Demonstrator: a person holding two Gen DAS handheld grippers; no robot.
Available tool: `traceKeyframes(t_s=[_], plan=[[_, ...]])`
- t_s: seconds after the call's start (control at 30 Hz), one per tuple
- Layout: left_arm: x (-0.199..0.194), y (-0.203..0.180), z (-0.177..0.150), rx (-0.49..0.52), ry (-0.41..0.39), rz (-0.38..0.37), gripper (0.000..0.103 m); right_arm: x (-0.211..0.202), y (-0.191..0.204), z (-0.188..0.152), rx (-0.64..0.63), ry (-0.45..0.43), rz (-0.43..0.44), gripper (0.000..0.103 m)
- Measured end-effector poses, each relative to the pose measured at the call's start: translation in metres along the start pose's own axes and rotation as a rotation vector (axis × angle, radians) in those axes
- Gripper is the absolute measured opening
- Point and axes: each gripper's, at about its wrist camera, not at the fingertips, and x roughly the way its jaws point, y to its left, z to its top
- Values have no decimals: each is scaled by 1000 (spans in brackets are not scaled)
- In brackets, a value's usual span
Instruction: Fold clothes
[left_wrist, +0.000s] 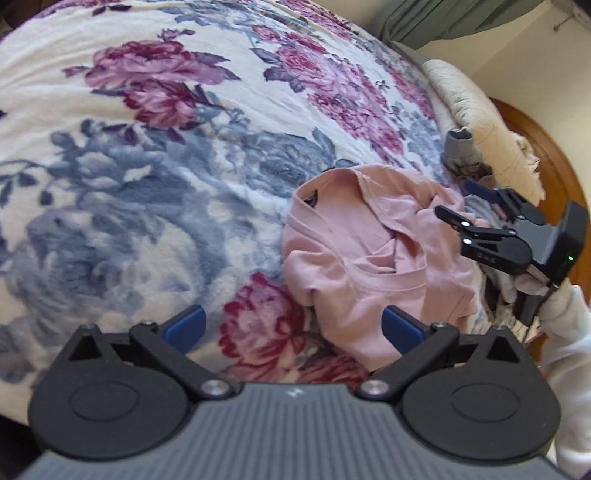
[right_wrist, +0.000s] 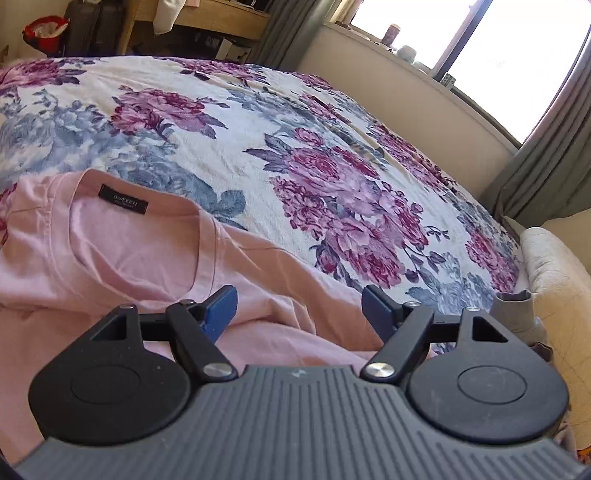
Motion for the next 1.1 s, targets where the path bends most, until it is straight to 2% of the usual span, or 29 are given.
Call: traceKeyframes(t_s=[0.07, 0.17, 0.2, 0.23, 0.27, 0.3, 0.33, 0.37, 0.4, 0.5, 0.67, 0.8, 0.9, 1.03, 1.1], plan=[[8, 6, 0, -47, -5, -47, 101, 27, -20, 2, 47, 6, 53, 83], [21, 5, 0, -36, -14, -66, 94, 72, -44, 1, 95, 47, 85, 83], [27, 4, 1, -20, -10, -73, 89, 88, -50, -2, 113, 78, 115, 82], [32, 3, 1, -13, -12, -78, 80, 96, -52, -3, 121, 96, 132, 81], [35, 2, 2, -9, -12, -78, 72, 105, -52, -6, 119, 122, 150, 74], [38, -1, 3, 1, -5, -76, 41, 107, -49, -7, 96, 136, 164, 50], [42, -3, 4, 11, 1, -74, 16, 107, -44, -8, 67, 144, 175, 34], [46, -5, 5, 17, 8, -70, 14, 108, -40, -9, 38, 153, 187, 4], [48, -6, 6, 13, 7, -60, 10, 100, -39, -6, 28, 131, 169, 3], [40, -11, 9, 32, -51, -48, 6, 67, -43, 9, 21, 41, 83, 3], [-9, -35, 27, 112, -205, -138, 4, -30, -74, 61, 48, -150, -71, 2], [-66, -69, 43, 229, -345, -212, 4, -97, -81, 104, 27, -260, -195, 2], [-118, -85, 54, 271, -459, -244, 4, -165, -85, 151, 58, -368, -310, 3], [-194, -93, 64, 284, -647, -288, 4, -234, -91, 205, 96, -477, -398, 3], [-223, -93, 67, 279, -717, -327, 4, -262, -92, 232, 80, -512, -427, 3]])
